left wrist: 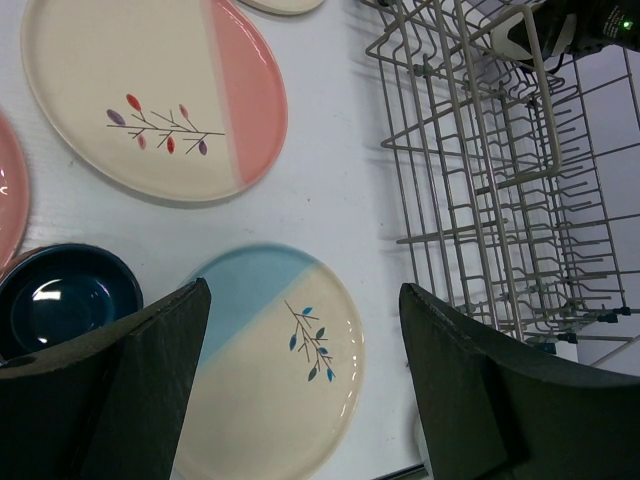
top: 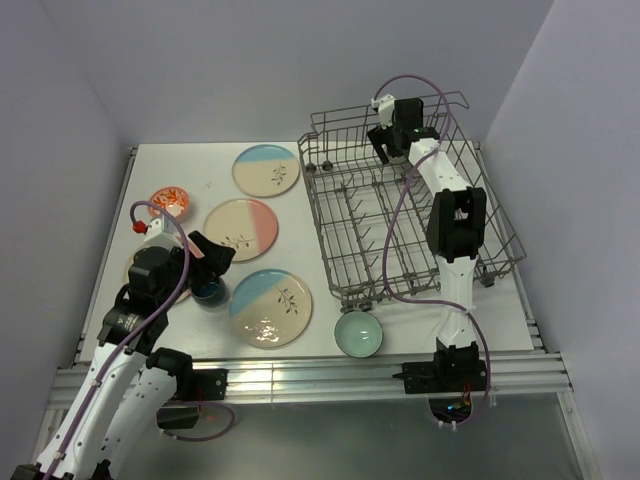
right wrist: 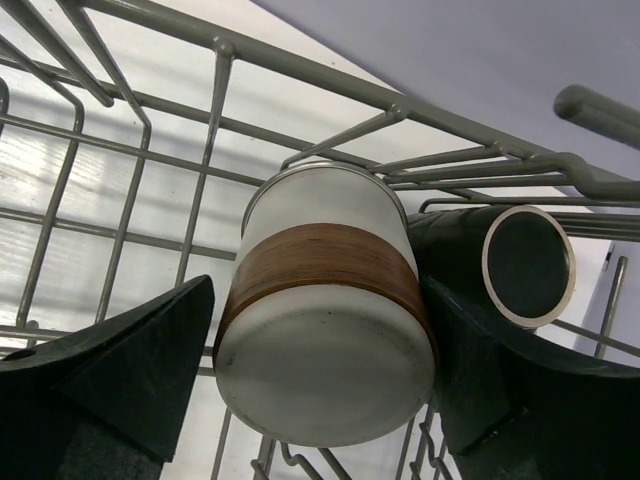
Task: Load the mixed dishes into the dish rack
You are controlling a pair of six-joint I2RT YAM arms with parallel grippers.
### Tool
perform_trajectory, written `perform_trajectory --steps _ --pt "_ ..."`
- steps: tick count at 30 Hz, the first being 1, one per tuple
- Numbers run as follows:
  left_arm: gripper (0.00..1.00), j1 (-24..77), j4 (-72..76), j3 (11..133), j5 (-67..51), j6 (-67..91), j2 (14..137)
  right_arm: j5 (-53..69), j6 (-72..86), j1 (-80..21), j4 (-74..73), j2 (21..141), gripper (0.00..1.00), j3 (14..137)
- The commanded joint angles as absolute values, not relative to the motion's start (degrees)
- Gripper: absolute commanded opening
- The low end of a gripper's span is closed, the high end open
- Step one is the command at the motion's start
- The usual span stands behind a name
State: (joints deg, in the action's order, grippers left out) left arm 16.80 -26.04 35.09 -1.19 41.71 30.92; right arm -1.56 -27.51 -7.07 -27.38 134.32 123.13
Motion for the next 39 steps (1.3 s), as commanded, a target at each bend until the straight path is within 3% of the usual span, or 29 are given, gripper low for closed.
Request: perform_trajectory --steps 1,8,39 --pt "0.83 16.52 -25.22 36.04 -1.05 42.63 30.85 -0.53 -25.93 -6.77 -26.10 132.98 0.92 123.31" --pt "0.83 16.52 -25.40 36.12 -1.14 42.80 30.76 -0.96 -25.14 -6.77 -24.70 131.14 1.00 121.91" --pt "0.83 16.52 -24.43 35.77 -1.58 42.45 31.38 -0.53 -24.08 -5.89 -21.09 124.37 0.98 116.81"
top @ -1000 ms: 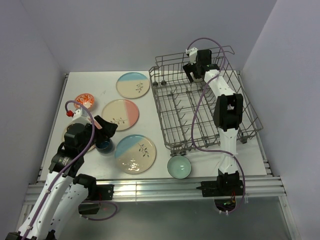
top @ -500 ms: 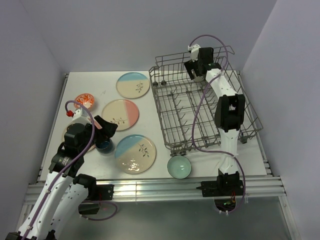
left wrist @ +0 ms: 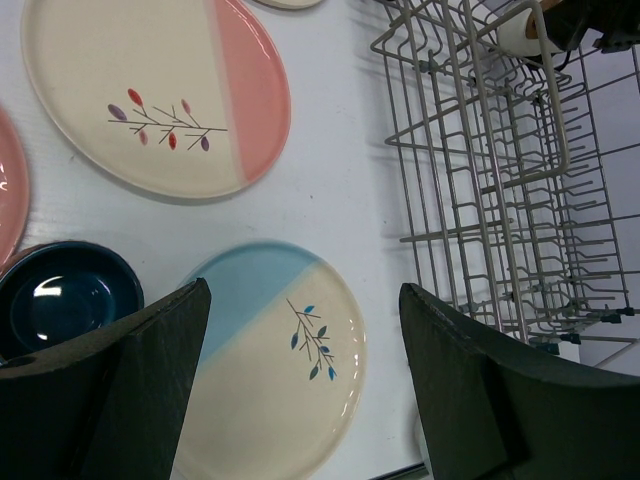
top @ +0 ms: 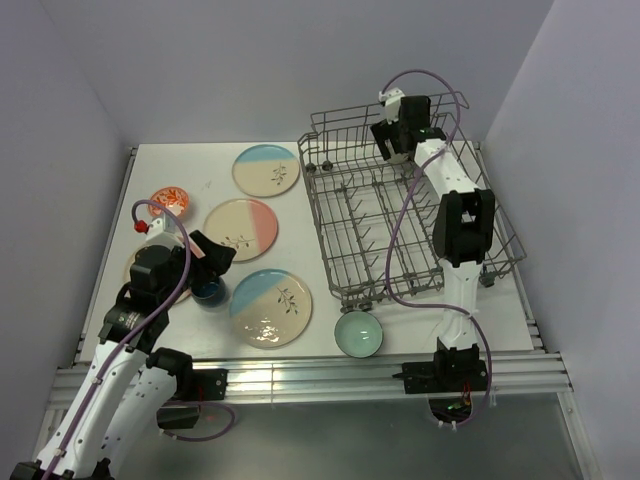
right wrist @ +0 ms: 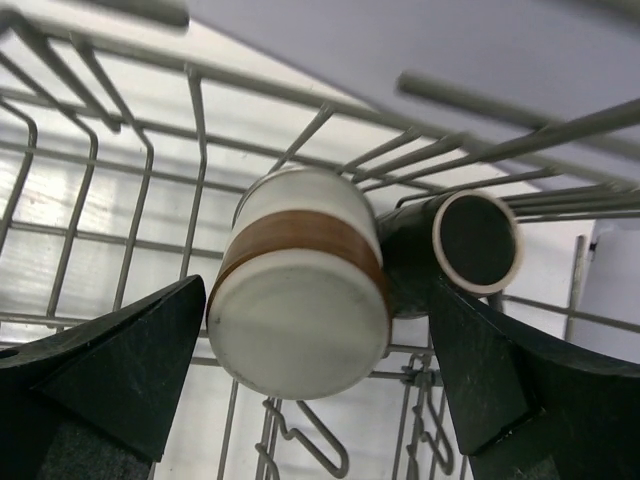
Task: Load the mixed dishes into the dish rack
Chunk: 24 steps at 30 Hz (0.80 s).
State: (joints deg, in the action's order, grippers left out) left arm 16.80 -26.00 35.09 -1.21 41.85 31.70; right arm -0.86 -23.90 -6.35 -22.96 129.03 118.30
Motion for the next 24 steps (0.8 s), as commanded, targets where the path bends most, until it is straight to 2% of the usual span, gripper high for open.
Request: perform_trajectory --steps 1,6,9,19,24 --pt "0.83 16.52 -24.43 35.77 -1.58 42.54 31.38 -0.53 -24.17 -5.80 -21.01 124.37 0.98 116.20" --pt "0.83 16.52 -24.61 35.60 -1.58 42.71 31.20 -1.23 -24.70 -5.89 -20.31 124.98 0.96 115.05" --pt "0.83 16.52 -24.79 35.51 -1.41 42.80 30.76 -1.06 -24.79 -5.89 -18.73 123.93 0.91 112.77" --pt "0.83 16.52 -24.70 35.33 -1.58 43.07 30.50 -0.35 -25.23 -5.80 -16.35 121.29 0.63 109.16" --pt "0.83 16.52 -24.70 35.25 -1.58 43.15 30.50 1.67 -23.03 -5.80 -16.96 121.03 0.58 110.12"
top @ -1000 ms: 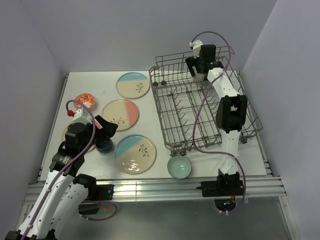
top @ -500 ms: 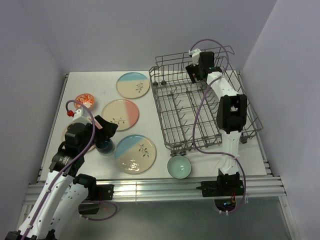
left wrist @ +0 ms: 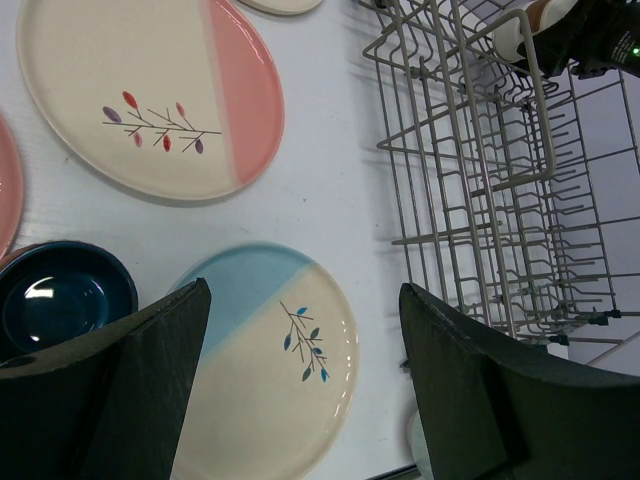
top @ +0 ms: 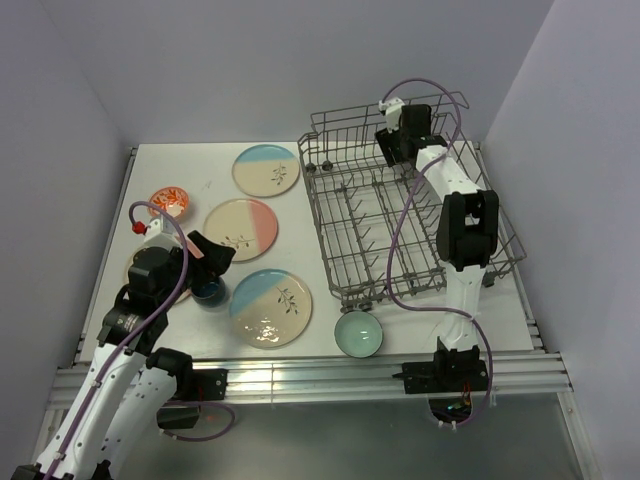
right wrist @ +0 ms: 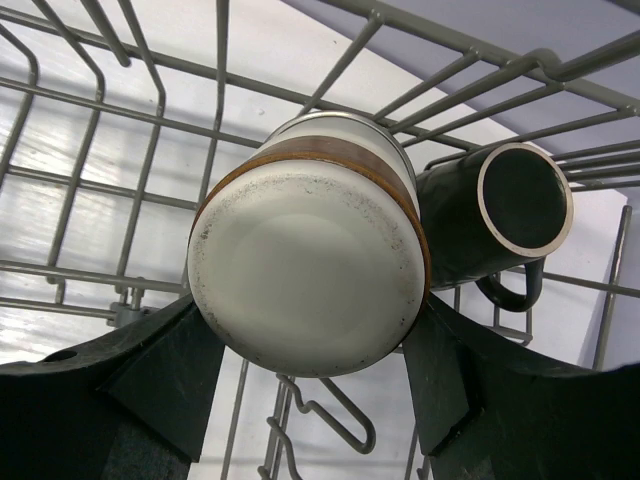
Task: Load the mixed dishes into the dish rack
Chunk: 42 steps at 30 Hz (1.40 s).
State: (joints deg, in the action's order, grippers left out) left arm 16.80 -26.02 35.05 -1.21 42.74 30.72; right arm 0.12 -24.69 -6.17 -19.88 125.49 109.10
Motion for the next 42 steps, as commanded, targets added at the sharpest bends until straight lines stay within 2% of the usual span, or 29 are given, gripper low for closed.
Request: perform_trajectory --steps 1,15,29,35,38,42 --pt "0.83 16.52 -24.70 35.16 -1.58 43.24 30.32 2.37 -21.98 -5.71 -17.22 121.20 0.58 110.91" --pt "0.83 16.52 -24.79 35.33 -1.76 43.33 30.32 7.03 -14.50 -5.19 -24.60 128.40 0.56 119.61" --pt "0.83 16.52 -23.91 35.86 -2.37 42.89 32.17 7.91 -12.92 -4.66 -24.26 131.40 0.56 119.53" --pt "0.83 16.52 -23.82 36.30 -2.55 42.80 32.70 8.17 -12.57 -4.57 -25.75 132.10 0.67 120.16" --pt "0.83 16.52 -23.56 36.12 -2.64 42.80 32.70 7.56 -12.92 -4.48 -24.70 130.61 0.81 117.44" --pt "0.83 16.52 -23.29 36.04 -2.72 42.98 33.22 6.86 -12.75 -4.04 -23.82 127.80 0.89 115.76"
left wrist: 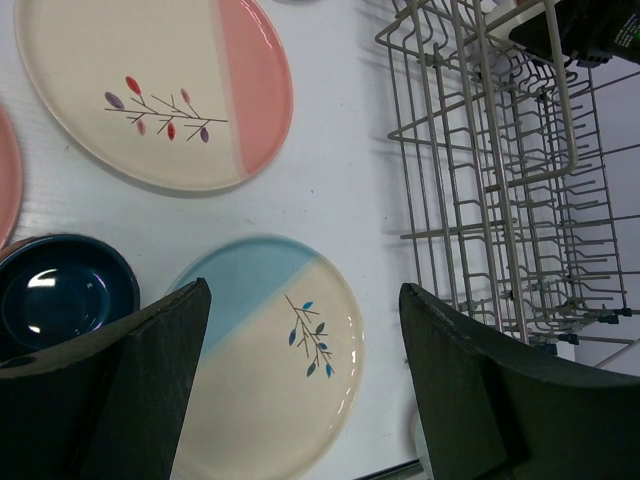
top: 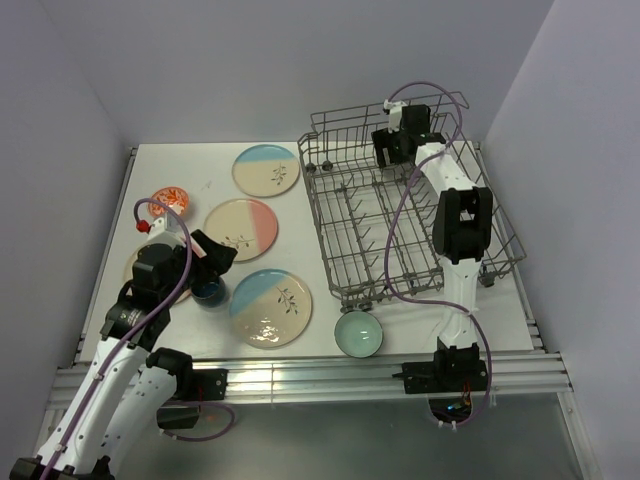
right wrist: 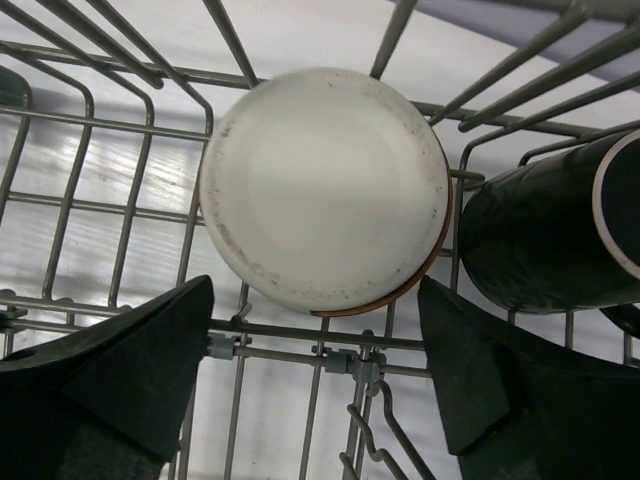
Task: Load the mixed dishes into the dish rack
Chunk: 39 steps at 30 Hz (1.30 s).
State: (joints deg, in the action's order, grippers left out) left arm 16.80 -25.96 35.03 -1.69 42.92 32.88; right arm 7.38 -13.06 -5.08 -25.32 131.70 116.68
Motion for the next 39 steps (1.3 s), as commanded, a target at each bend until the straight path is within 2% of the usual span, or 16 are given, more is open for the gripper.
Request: perform_trajectory --steps 1,3,9,13,15,18,21,24,29,39 --pt "0.83 16.52 -23.12 36.12 -2.81 42.98 33.31 6.77 -12.57 -3.69 -23.73 127.36 0.92 115.75" --pt "0.83 16.52 -23.03 36.30 -2.90 42.80 33.40 6.68 -12.31 -3.34 -23.82 126.39 0.96 115.93" --pt "0.83 16.52 -24.69 37.35 -1.50 43.24 33.14 7.12 -12.22 -2.11 -23.56 121.92 0.97 115.31" --pt "0.81 16.52 -31.27 40.42 4.82 46.83 34.80 9.56 -14.05 -2.20 -23.73 115.77 1.00 112.77" --pt "0.72 16.52 -37.68 43.06 9.66 48.94 37.86 12.11 -17.04 -2.20 -24.61 111.13 1.00 110.49" --pt "0.58 16.52 -43.48 45.44 11.69 52.29 43.21 23.16 -21.26 -2.46 -24.08 103.75 1.00 104.69" --pt "0.46 16.52 -45.61 45.88 11.16 53.61 49.28 41.97 -25.48 -2.55 -26.54 98.11 1.00 99.68" --pt "0.43 16.61 -45.79 46.05 10.99 53.88 54.73 51.85 -28.91 -5.09 -28.38 93.10 1.00 93.79" --pt "0.42 18.28 -45.35 46.76 12.56 52.82 59.93 53.61 -30.06 -10.54 -31.99 89.21 0.94 88.78" --pt "0.42 22.50 -41.31 45.61 15.72 49.75 69.95 55.02 -29.00 -13.45 -32.08 86.22 0.93 84.90"
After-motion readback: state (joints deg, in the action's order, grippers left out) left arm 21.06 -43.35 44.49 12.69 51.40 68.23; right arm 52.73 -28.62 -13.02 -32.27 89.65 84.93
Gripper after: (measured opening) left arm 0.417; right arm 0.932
